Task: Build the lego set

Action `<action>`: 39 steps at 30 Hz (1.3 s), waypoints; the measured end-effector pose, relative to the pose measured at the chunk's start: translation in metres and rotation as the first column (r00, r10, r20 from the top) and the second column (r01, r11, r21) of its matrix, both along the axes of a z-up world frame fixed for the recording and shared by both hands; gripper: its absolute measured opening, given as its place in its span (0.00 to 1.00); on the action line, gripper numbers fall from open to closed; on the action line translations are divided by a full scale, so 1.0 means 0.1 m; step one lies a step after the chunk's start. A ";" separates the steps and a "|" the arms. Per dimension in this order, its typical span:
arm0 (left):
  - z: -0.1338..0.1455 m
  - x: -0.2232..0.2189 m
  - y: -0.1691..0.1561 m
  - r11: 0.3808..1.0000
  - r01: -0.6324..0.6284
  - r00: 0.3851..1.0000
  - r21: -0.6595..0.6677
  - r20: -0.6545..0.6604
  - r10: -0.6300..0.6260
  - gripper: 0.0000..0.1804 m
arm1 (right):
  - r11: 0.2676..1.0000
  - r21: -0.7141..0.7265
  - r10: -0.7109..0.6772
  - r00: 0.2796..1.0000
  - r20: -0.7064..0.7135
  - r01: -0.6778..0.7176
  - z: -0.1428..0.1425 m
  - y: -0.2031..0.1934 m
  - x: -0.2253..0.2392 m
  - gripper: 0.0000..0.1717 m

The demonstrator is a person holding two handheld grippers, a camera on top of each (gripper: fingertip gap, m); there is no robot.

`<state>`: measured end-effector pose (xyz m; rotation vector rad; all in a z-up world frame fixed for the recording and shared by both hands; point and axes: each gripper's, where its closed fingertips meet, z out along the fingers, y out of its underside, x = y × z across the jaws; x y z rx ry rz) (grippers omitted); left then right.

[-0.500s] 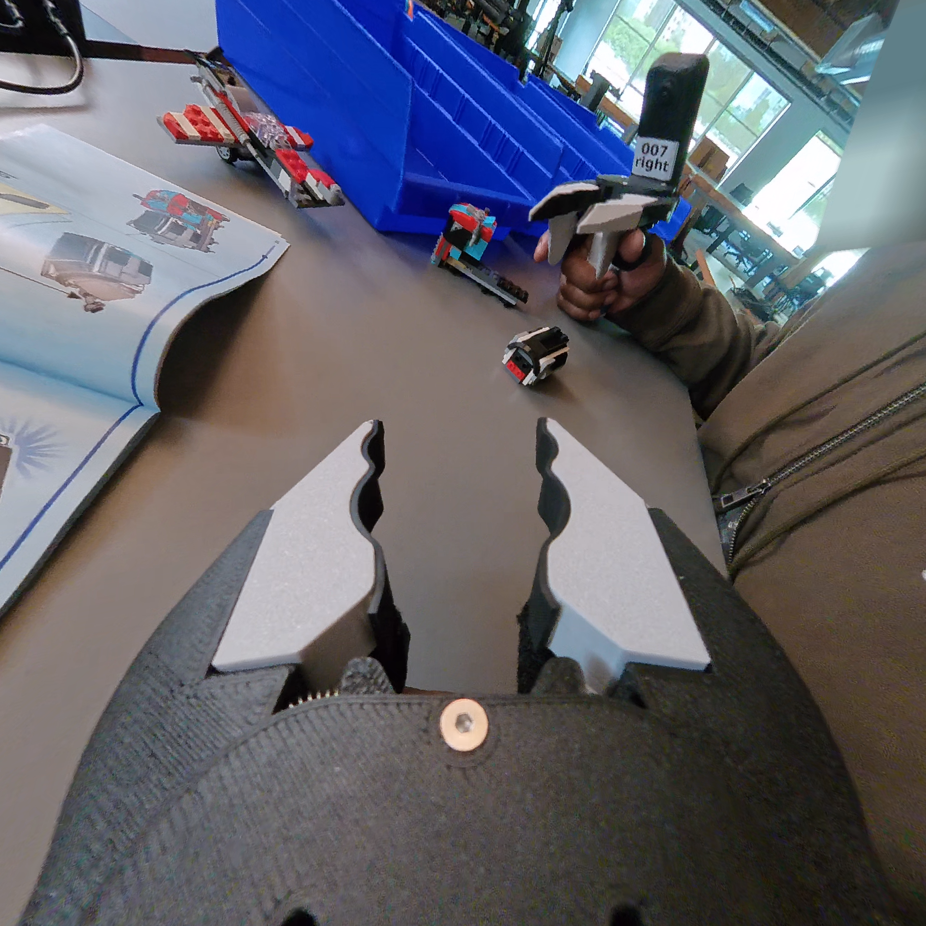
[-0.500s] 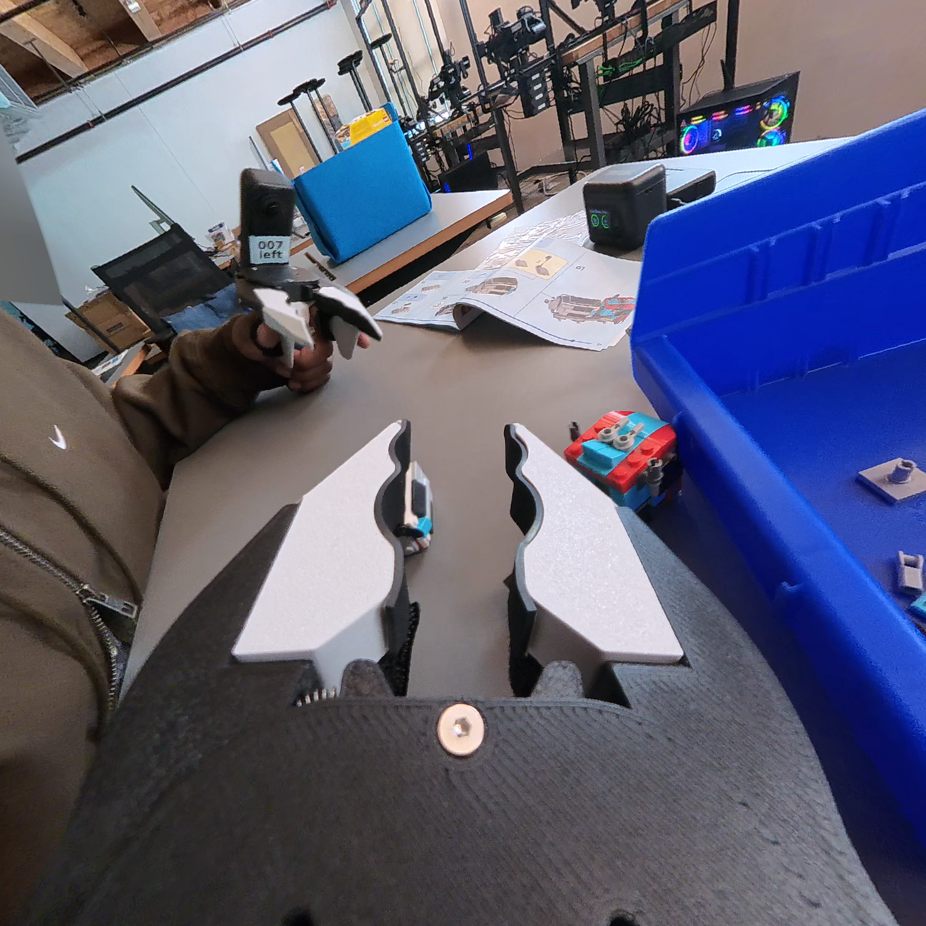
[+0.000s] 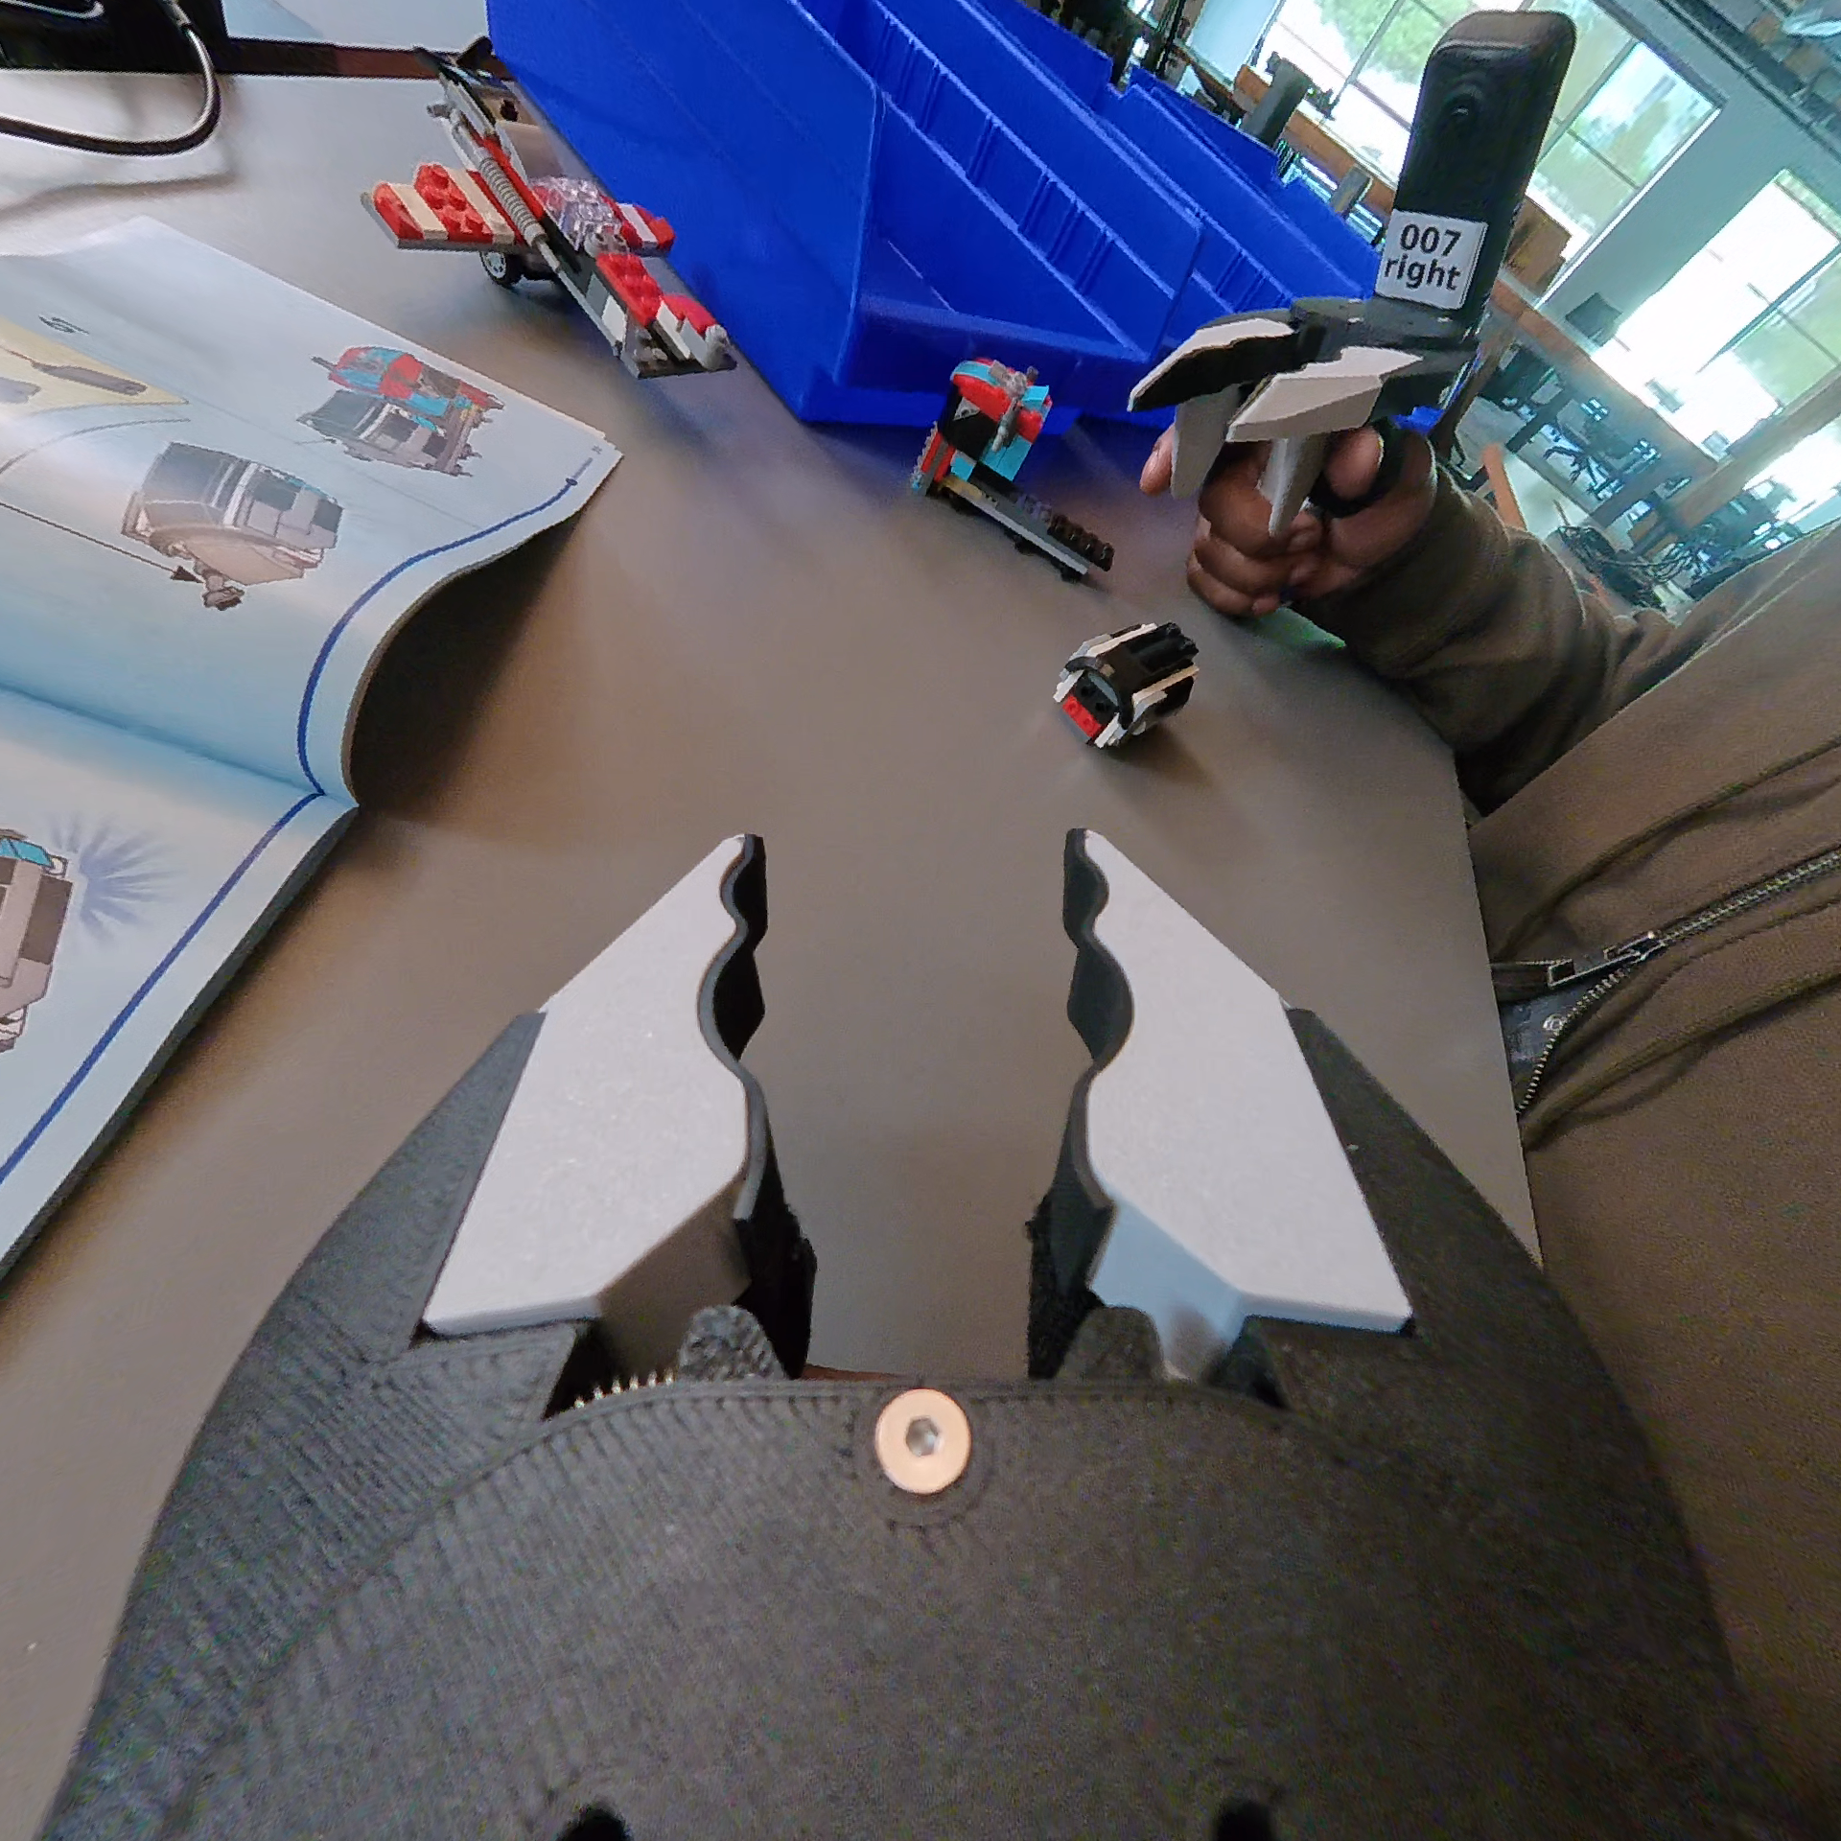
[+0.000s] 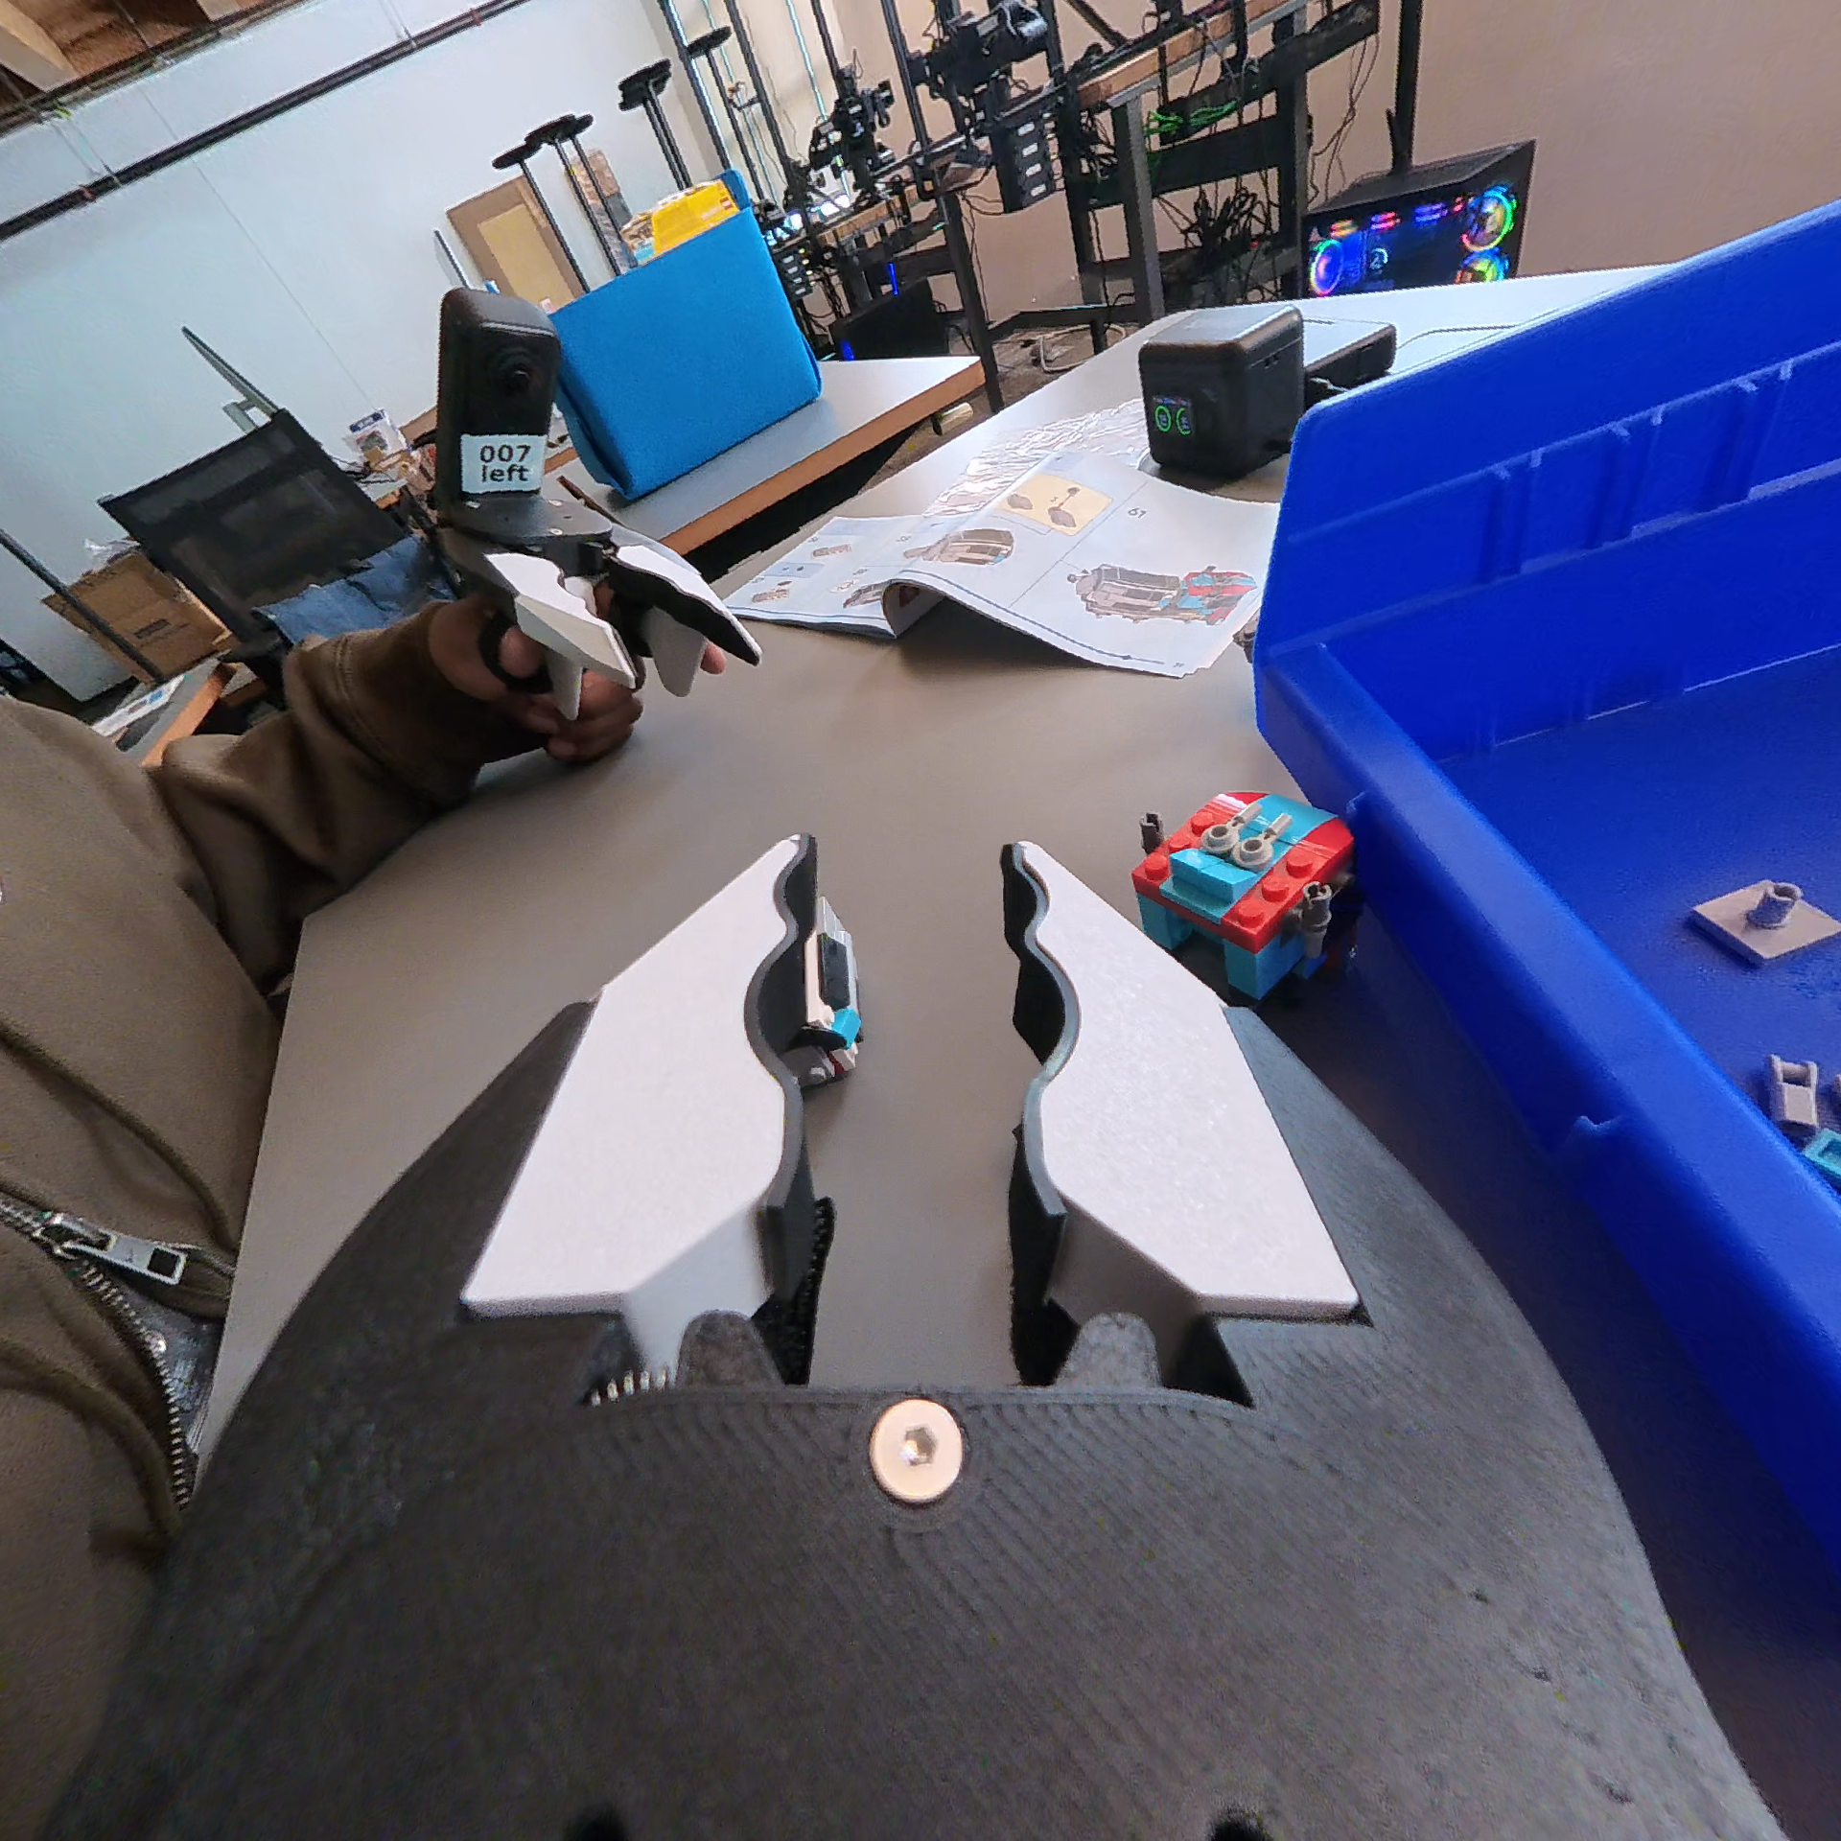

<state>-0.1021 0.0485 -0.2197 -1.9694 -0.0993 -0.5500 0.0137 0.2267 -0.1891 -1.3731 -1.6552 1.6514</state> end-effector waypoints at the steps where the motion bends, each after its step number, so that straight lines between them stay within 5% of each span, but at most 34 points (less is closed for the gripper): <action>1: 0.00 0.00 0.00 1.000 -0.001 1.000 0.000 0.000 0.001 0.34 | 1.000 0.000 -0.002 1.000 0.001 0.002 0.00 0.00 0.00 0.22; 31: -0.11 0.08 -0.03 0.998 -0.005 0.992 -0.061 -0.123 -0.003 0.34 | 0.996 -0.087 -0.001 1.000 0.024 0.003 0.00 0.07 -0.07 0.23; 39: -0.04 0.01 0.00 1.000 -0.001 0.999 -0.021 -0.034 0.000 0.33 | 0.997 -0.060 -0.056 0.997 -0.046 0.053 0.10 0.16 0.05 0.22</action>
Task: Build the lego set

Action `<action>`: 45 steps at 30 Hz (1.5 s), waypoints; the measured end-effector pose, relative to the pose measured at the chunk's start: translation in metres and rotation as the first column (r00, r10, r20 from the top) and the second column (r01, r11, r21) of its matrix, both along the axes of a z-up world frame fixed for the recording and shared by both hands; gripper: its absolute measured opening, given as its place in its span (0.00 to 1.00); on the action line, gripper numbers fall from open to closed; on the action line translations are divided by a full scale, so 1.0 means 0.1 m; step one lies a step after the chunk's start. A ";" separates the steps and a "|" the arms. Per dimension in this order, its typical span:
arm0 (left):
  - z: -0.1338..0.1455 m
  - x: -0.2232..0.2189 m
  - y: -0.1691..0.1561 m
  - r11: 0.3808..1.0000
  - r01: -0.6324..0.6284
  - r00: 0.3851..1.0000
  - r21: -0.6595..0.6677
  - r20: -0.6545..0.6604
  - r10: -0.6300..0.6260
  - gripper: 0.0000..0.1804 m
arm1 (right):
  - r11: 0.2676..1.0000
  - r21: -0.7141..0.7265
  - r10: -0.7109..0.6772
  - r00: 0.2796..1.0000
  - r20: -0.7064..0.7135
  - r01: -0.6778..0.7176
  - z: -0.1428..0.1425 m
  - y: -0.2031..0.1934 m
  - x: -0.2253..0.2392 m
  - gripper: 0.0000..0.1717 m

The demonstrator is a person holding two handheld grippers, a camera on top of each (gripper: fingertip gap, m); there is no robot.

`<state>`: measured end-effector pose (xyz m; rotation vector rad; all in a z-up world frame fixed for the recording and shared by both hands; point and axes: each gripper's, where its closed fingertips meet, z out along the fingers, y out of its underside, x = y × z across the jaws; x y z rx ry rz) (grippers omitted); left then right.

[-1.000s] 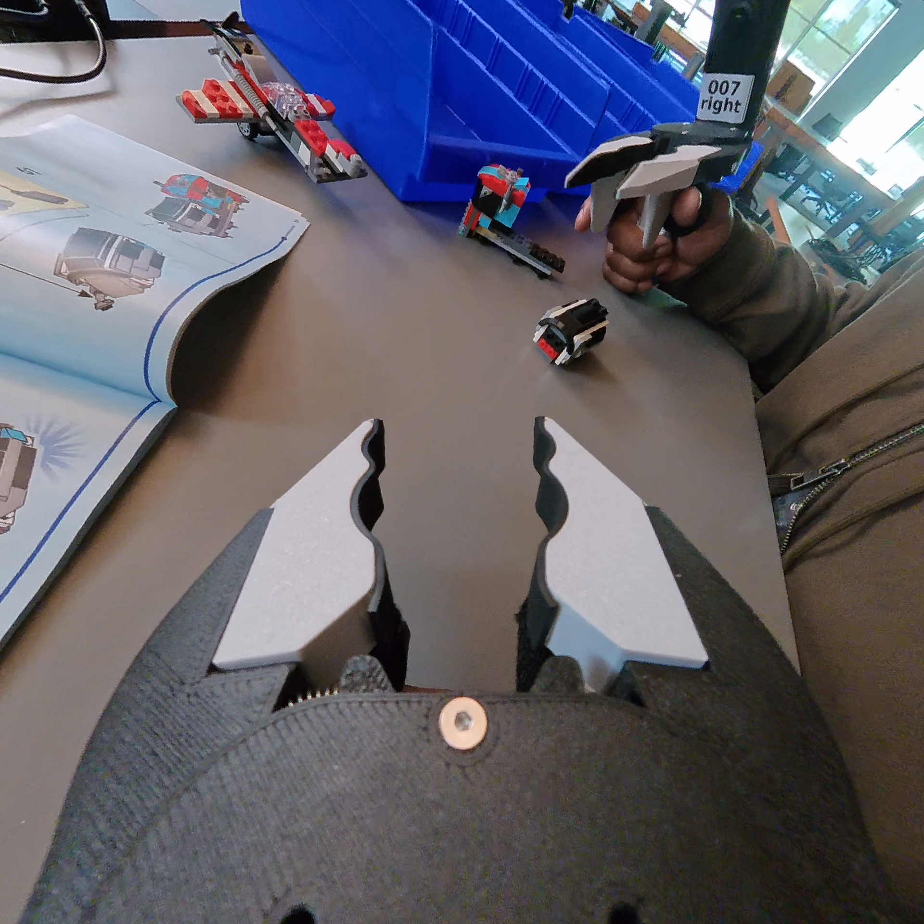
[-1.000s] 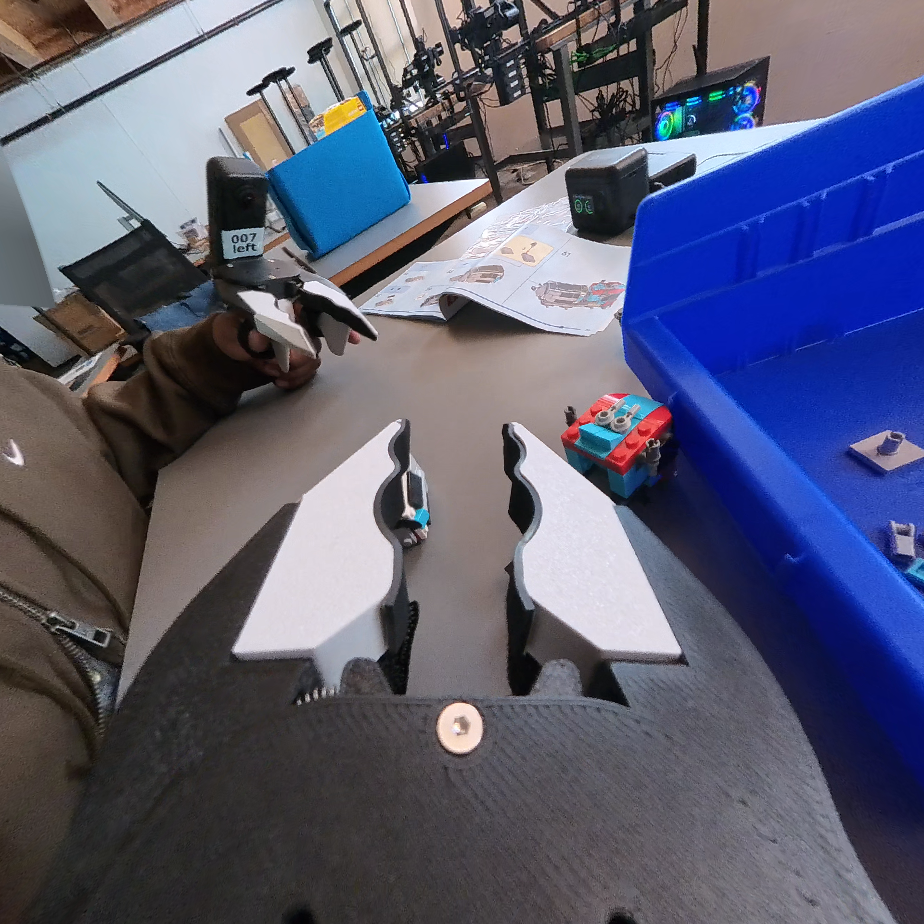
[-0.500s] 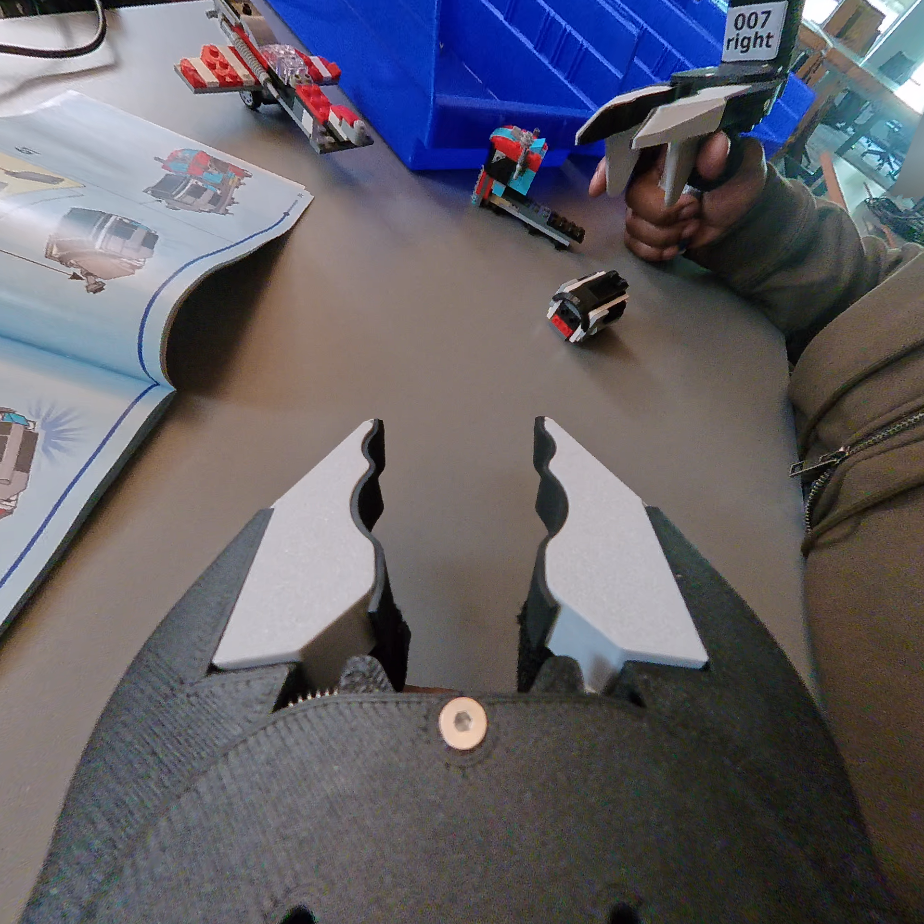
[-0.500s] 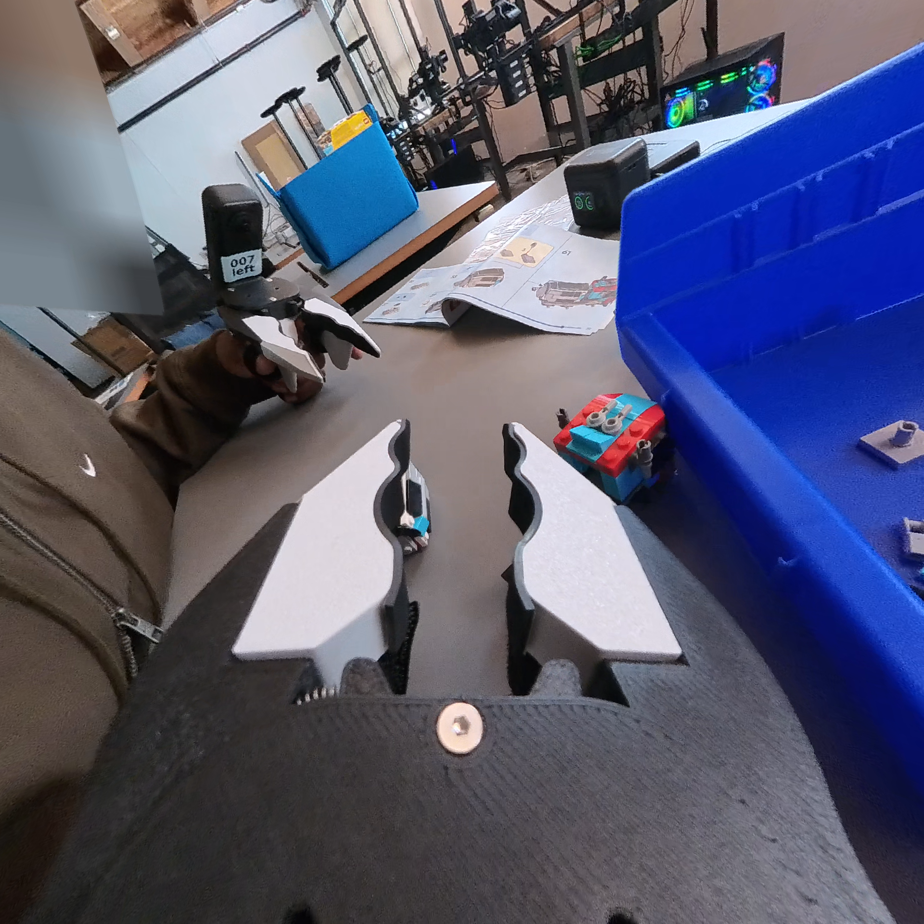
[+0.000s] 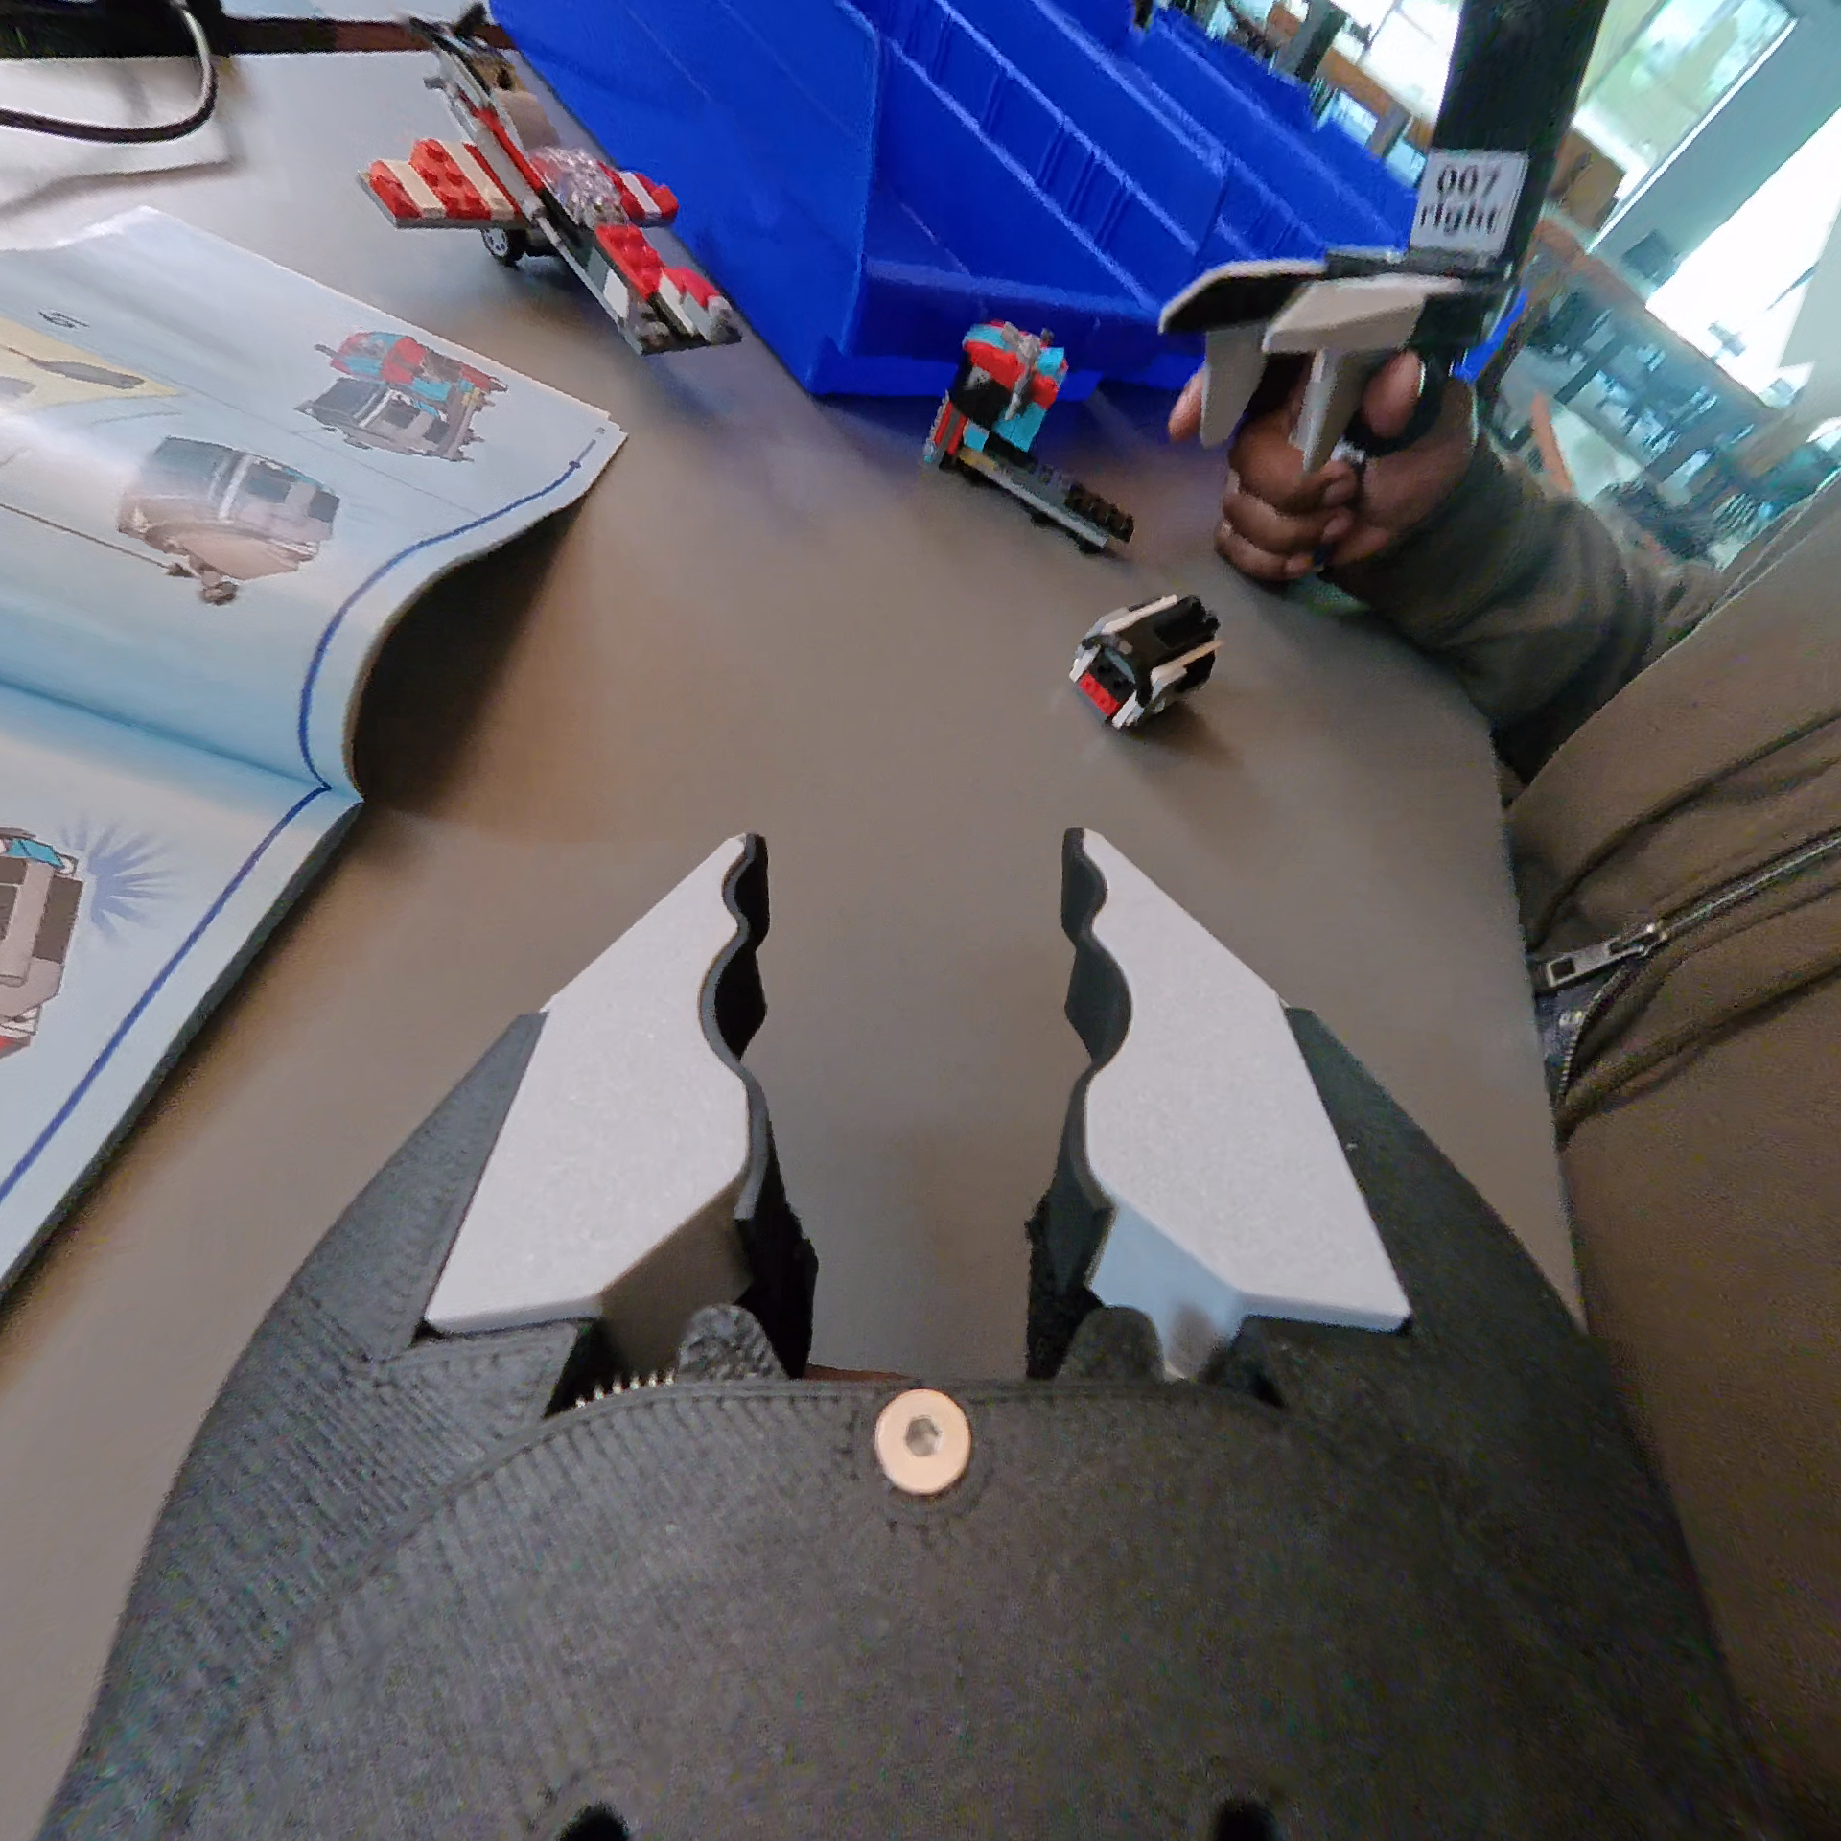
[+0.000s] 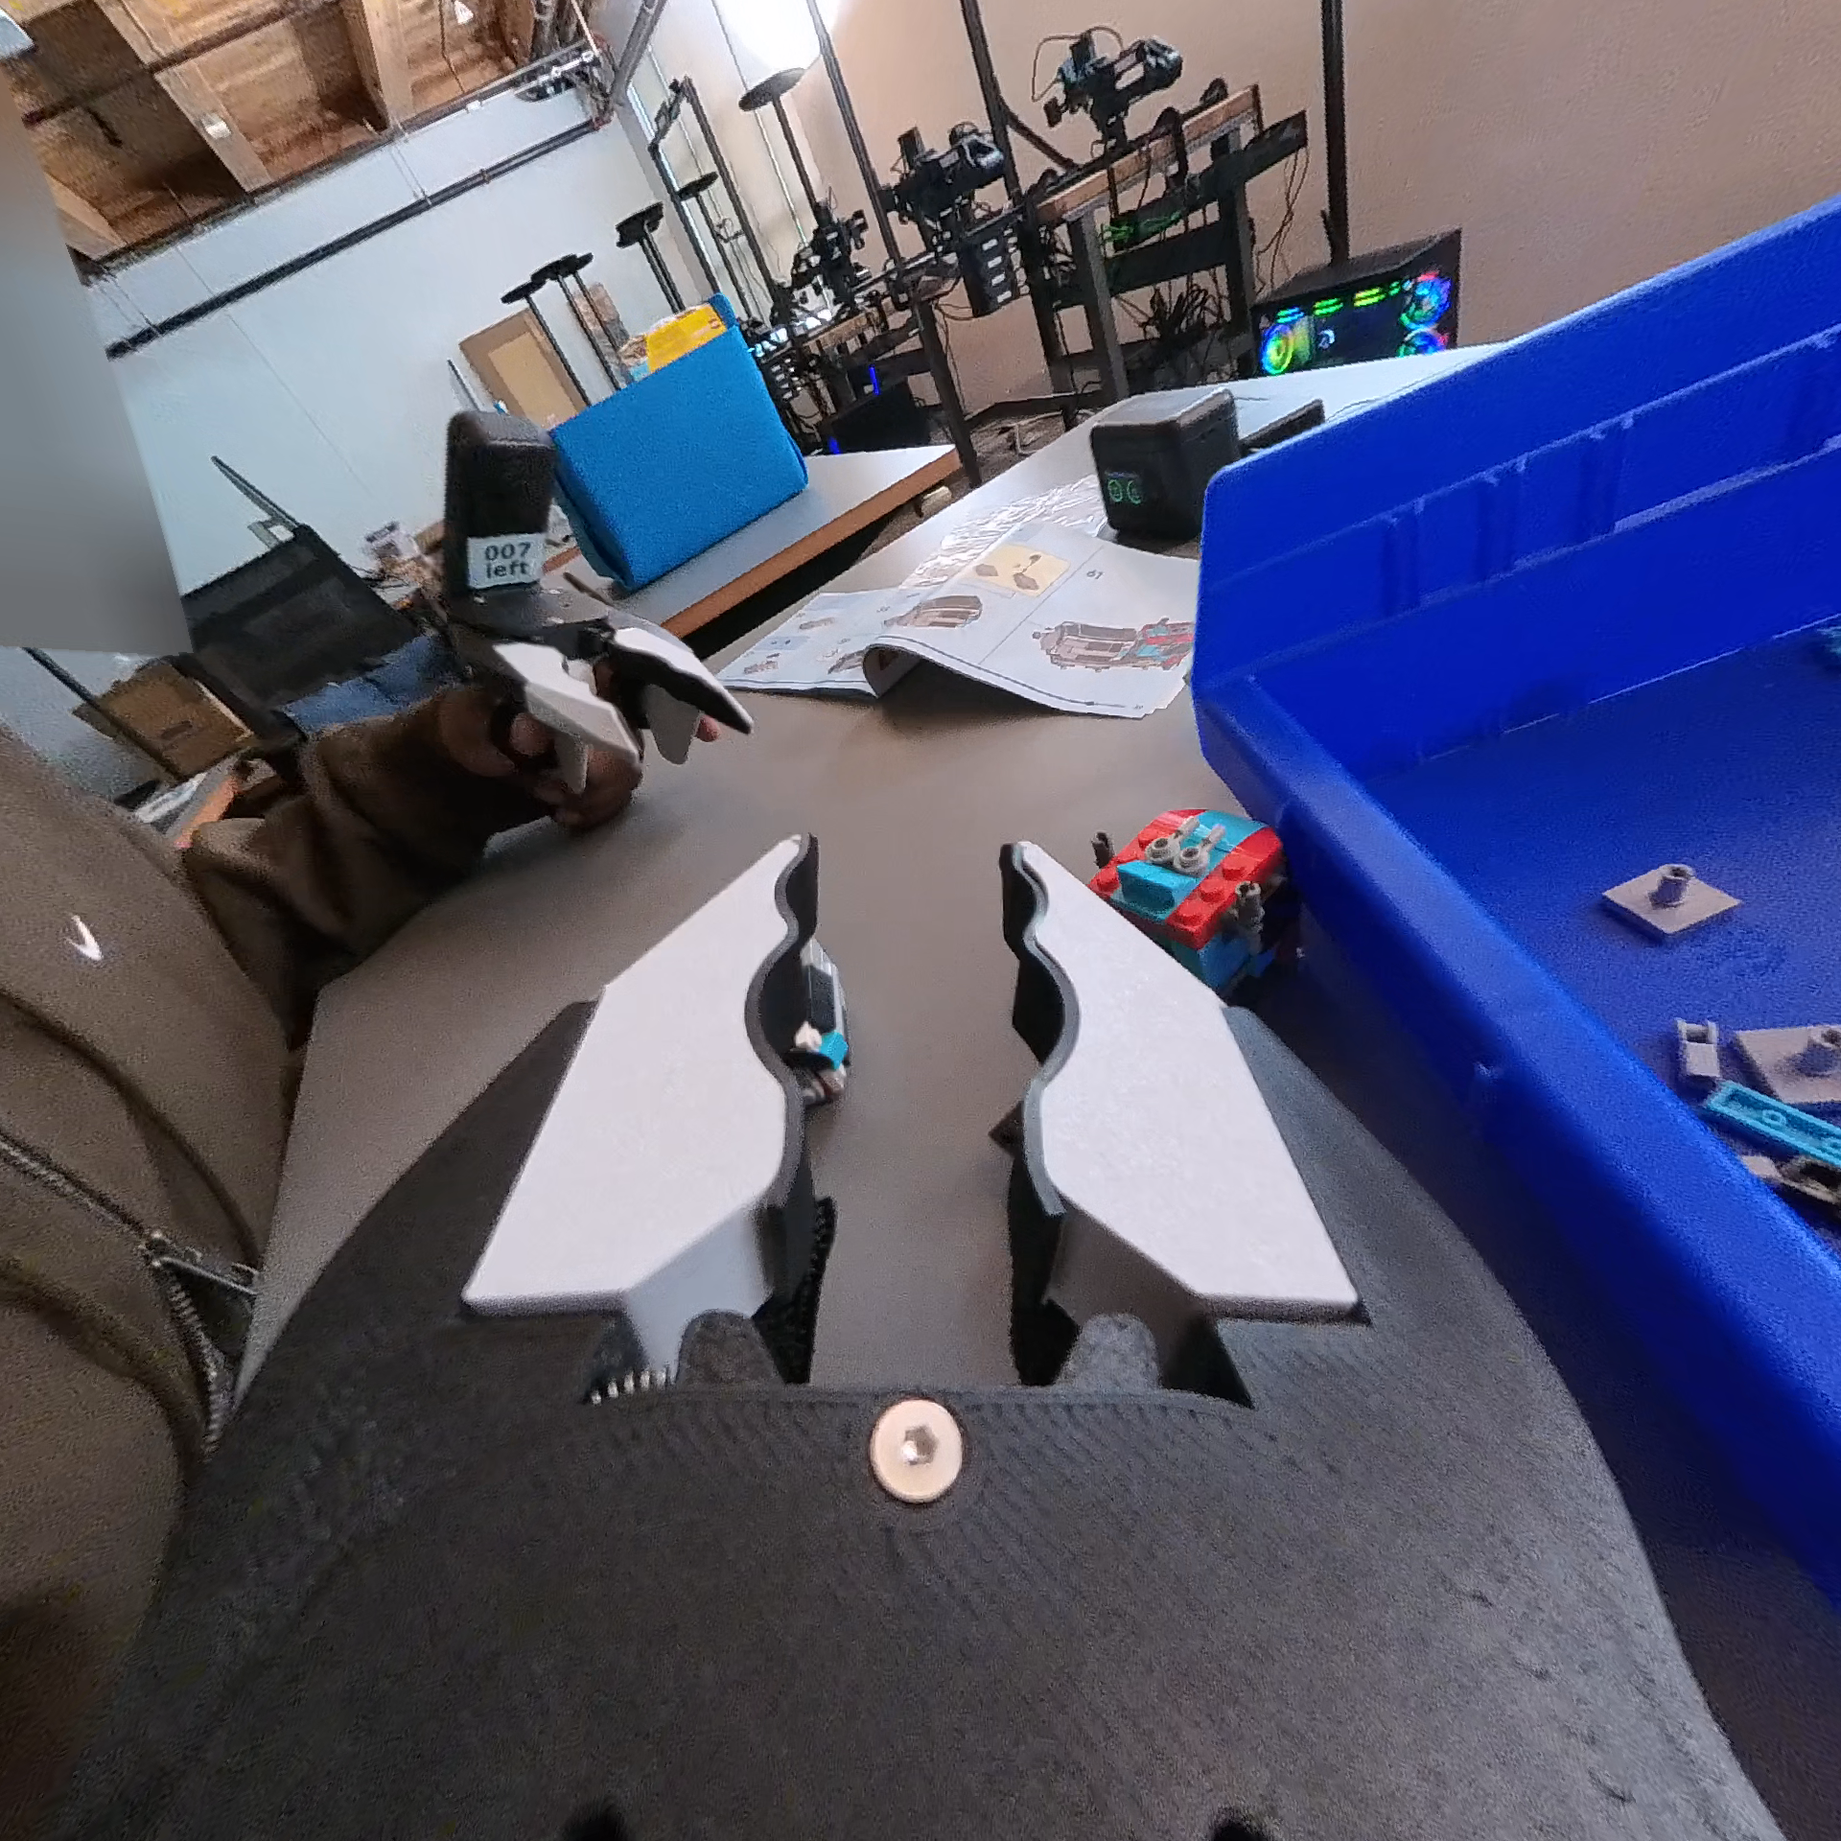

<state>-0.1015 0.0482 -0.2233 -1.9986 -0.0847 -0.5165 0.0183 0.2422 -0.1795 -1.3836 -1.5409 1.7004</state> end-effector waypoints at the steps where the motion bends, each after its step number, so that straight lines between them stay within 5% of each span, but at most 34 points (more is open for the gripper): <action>1: 0.02 -0.04 0.01 1.000 -0.016 1.000 0.011 0.023 0.016 0.33 | 1.000 0.013 -0.007 1.000 -0.011 0.007 0.02 0.02 0.03 0.22; 11: 0.03 -0.17 0.21 0.987 -0.158 0.987 0.023 -0.013 0.159 0.33 | 0.996 0.024 -0.089 0.993 -0.083 0.091 0.16 0.48 0.45 0.21; 45: -0.07 0.07 1.11 0.979 -0.200 0.979 -0.039 -0.044 0.198 0.31 | 0.999 -0.036 -0.039 0.998 -0.059 0.037 0.10 1.22 1.22 0.21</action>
